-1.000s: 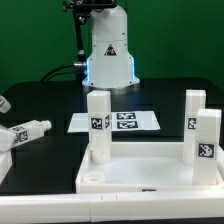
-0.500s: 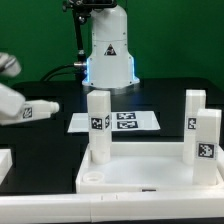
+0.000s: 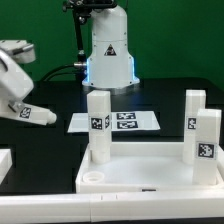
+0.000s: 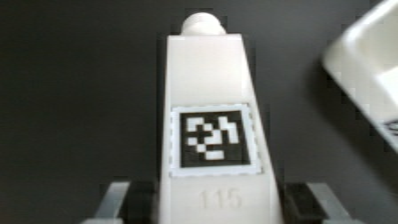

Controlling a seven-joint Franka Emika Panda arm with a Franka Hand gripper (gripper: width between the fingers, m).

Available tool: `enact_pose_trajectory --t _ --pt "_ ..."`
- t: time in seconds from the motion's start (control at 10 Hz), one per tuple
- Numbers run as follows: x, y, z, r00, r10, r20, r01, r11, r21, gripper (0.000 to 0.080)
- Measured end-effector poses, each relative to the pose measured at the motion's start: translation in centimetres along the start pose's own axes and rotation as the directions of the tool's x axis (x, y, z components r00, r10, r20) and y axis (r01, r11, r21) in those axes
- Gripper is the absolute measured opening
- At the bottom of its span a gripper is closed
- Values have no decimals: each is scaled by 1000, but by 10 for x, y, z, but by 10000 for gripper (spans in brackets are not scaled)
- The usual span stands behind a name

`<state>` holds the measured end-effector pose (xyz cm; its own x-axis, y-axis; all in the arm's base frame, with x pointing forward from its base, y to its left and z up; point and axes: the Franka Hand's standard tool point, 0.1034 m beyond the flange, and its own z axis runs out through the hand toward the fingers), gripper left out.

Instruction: Assemble desk

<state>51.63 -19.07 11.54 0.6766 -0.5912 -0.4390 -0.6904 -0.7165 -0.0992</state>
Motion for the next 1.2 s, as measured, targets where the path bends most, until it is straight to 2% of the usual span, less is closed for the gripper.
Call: enact_pose_trajectory --t 0.1,0.2,0.3,0.6,0.7,0.8,0.9,1.0,1.1,1.2 --pt "11 -20 -20 991 -49 -128 50 999 5 284" --pt "21 -36 -37 965 -103 -242 105 994 -1 284" --pt "27 -42 -41 943 -116 -311 120 993 -8 284" --pt "33 -41 -40 854 -120 -506 118 992 -36 284" --pt "37 -48 -45 799 -130 -587 124 991 -51 284" --pt "34 -77 -61 724 -131 -677 141 989 -41 284" --pt "29 -103 -71 631 -150 -761 172 984 -51 284" --pt "22 -112 -63 605 -138 -785 165 985 -46 284" --pt "20 -112 -61 561 -105 -821 145 989 -27 284" --pt "21 -111 -60 513 -113 -851 145 988 -44 284"
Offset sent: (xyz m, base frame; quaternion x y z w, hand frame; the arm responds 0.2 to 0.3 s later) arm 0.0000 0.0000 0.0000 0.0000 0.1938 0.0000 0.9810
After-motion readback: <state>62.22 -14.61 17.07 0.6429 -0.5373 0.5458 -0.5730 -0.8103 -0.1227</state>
